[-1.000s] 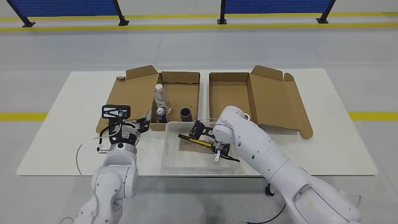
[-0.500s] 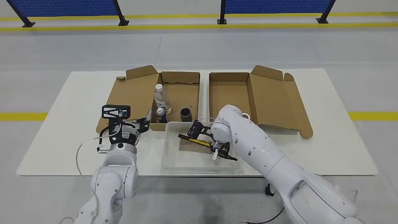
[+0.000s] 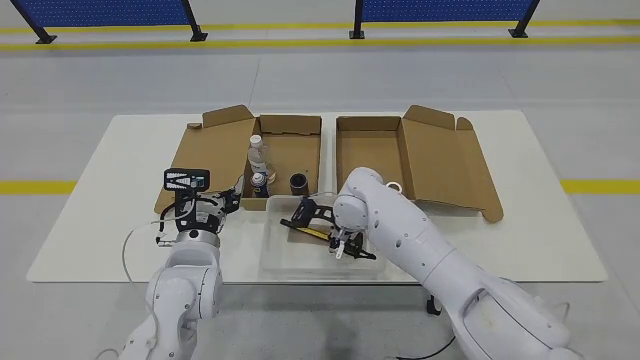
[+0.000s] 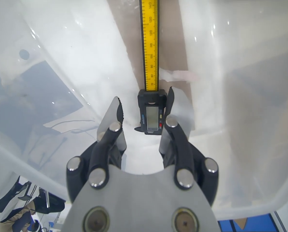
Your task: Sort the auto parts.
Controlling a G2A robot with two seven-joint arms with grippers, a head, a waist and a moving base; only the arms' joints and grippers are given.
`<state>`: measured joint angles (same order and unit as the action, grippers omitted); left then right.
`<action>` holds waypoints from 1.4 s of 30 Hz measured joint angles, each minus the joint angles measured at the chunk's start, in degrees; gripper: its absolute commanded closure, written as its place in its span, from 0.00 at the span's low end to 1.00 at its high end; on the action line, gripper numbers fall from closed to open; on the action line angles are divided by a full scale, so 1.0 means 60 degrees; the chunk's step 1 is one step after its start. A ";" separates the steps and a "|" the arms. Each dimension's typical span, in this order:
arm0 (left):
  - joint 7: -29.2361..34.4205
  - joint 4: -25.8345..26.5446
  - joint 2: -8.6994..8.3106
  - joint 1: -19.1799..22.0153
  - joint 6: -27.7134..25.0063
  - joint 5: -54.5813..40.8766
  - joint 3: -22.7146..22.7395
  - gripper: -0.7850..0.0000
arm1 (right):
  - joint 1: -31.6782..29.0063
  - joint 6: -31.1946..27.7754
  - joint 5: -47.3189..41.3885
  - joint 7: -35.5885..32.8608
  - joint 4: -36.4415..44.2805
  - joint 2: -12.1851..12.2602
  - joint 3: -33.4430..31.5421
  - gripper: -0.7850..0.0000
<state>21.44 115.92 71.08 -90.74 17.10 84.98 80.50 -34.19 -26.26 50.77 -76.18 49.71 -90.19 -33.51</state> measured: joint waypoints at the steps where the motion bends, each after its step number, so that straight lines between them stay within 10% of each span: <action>1: 0.0000 0.0000 0.0000 0.0000 0.0000 0.0000 0.0000 0.00 | 0.0005 0.0048 0.0079 0.0003 0.0034 0.0009 0.0008 0.53; 19: 0.0000 0.0000 0.0000 0.0000 0.0000 0.0000 0.0000 0.00 | -0.0093 0.0263 0.0708 0.0469 -0.0342 -0.0075 0.0302 0.64; 25: 0.0000 0.0000 0.0000 0.0000 0.0000 0.0000 0.0000 0.00 | -0.0053 0.0216 0.0669 0.0505 -0.0539 -0.0125 0.0335 1.00; 42: 0.0000 0.0000 0.0000 0.0000 0.0000 0.0000 0.0000 0.00 | -0.0208 0.0541 0.0577 0.0108 0.0757 0.0172 -0.0277 1.00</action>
<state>21.44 115.92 71.08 -90.74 17.10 84.98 80.50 -35.44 -23.02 54.23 -75.52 54.26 -89.16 -35.17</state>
